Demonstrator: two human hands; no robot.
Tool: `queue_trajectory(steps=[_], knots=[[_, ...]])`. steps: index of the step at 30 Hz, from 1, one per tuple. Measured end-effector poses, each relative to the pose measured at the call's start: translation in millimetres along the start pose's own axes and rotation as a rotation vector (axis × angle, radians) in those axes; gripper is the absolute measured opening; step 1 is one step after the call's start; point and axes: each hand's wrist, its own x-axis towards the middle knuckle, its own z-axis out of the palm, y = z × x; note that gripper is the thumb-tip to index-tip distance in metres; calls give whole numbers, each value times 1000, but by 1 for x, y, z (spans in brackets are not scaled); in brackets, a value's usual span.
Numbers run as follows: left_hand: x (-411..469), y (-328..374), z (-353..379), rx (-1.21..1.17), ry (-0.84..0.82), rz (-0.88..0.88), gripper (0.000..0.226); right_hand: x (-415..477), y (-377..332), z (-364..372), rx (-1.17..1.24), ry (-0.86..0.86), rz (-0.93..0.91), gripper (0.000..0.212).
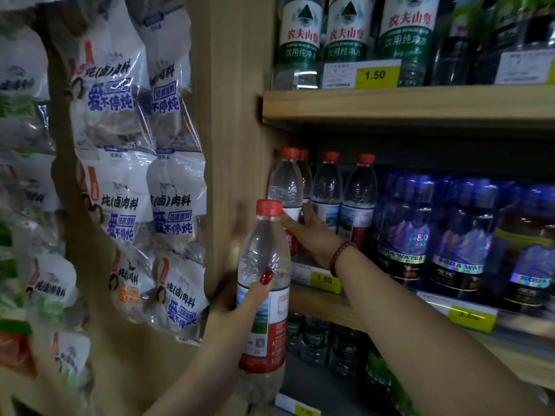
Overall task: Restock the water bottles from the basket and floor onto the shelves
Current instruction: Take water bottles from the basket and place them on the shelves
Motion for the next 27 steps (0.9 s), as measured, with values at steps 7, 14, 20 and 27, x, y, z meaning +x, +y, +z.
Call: queue_trajectory(steps=[7, 14, 20, 27], knots=[[-6, 4, 10, -24, -12, -47, 13, -18, -6, -14, -77, 1, 140, 57], [1, 8, 25, -9, -12, -104, 56, -84, -14, -26, 19, -14, 42, 26], [12, 13, 43, -89, -66, -42, 43, -129, -17, -26, -30, -56, 21, 36], [22, 17, 59, -206, -240, 84, 52, -128, -14, -19, -89, 65, -124, 53]])
